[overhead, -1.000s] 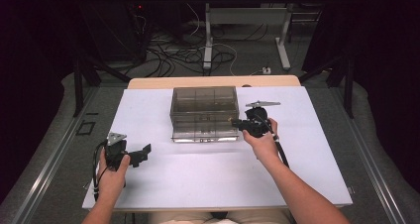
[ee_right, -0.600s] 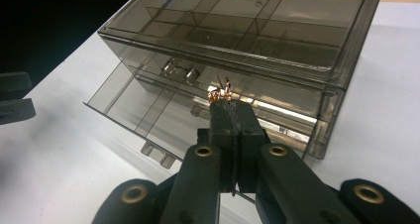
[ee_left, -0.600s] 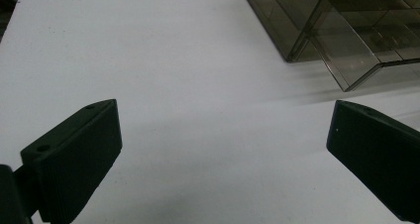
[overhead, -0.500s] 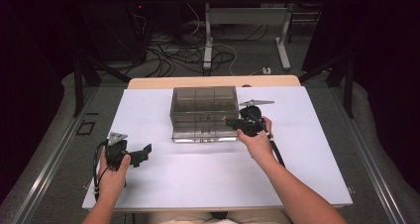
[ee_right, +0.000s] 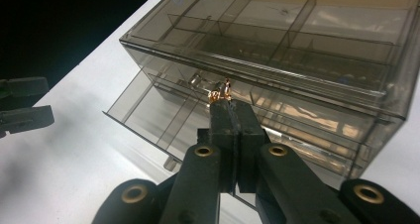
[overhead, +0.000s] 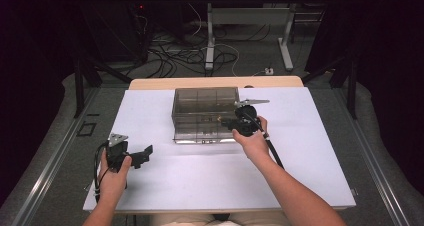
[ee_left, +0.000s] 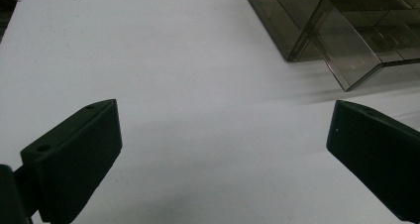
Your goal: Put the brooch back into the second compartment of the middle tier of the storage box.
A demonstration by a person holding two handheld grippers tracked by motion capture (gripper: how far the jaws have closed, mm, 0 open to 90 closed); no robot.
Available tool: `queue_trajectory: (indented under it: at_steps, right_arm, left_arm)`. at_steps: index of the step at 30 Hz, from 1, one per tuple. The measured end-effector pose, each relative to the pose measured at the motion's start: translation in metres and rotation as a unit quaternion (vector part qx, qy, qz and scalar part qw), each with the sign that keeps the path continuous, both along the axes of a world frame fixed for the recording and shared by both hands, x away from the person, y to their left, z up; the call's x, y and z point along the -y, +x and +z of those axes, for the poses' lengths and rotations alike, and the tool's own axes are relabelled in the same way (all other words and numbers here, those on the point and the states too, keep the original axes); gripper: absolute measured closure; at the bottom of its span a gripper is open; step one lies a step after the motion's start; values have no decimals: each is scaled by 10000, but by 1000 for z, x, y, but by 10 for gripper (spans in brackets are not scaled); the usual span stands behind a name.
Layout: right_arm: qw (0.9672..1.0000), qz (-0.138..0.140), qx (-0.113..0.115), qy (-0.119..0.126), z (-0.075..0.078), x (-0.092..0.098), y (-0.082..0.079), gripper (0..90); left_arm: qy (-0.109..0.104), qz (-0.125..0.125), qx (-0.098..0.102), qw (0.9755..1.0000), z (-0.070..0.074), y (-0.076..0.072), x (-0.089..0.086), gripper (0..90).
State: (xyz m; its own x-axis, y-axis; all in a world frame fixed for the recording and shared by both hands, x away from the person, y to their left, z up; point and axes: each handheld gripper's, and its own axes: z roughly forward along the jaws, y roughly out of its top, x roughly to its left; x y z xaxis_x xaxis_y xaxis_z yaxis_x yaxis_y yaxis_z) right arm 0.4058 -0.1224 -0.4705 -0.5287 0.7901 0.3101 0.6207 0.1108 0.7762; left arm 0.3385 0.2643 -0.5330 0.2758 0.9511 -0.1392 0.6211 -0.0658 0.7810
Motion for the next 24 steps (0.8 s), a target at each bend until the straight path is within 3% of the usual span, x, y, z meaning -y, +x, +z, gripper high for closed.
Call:
queue_trajectory:
  at_steps: [3, 24]
  right_arm:
    - [10000, 23, 53, 5, 0, -3, 1, 898]
    - [9996, 177, -188, -118, -8, -26, 5, 898]
  left_arm:
    - [4, -10, -3, 10000, 0, 0, 0, 7]
    - [-1, -13, 16, 10000, 1, 0, 0, 7]
